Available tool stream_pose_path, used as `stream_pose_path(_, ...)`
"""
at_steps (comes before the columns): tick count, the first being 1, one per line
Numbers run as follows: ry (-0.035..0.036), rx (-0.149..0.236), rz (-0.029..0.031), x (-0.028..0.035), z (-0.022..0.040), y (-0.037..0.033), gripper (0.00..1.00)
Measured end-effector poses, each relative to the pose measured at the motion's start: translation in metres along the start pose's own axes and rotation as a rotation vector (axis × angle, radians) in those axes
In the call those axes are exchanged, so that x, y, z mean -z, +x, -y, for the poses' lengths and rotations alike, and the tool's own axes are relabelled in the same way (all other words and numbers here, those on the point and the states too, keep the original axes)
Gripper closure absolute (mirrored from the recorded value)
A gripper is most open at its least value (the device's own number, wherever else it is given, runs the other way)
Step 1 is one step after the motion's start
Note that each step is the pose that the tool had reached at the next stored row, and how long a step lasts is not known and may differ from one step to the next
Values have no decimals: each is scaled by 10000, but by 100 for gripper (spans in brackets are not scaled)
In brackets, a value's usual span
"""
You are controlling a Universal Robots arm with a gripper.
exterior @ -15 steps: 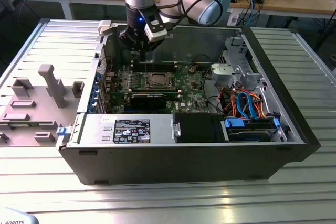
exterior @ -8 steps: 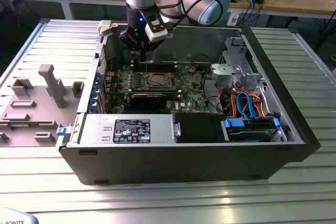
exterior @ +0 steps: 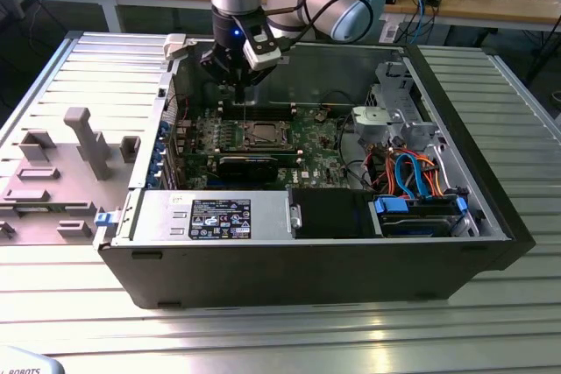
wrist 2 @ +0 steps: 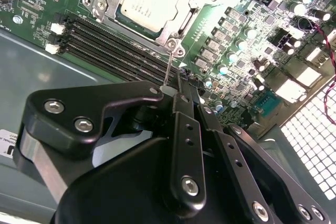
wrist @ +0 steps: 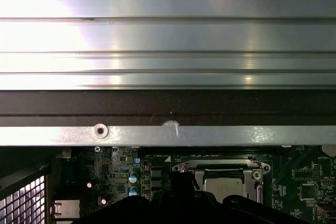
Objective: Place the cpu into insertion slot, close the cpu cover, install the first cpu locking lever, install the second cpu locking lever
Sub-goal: 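Install the first cpu locking lever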
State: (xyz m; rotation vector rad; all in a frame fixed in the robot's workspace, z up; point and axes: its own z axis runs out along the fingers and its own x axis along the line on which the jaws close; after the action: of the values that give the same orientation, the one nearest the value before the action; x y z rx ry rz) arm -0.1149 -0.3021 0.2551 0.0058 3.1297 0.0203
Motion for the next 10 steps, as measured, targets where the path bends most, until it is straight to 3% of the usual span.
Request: stream_pose_path(10, 0, 1, -2, 0, 0, -25, 89)
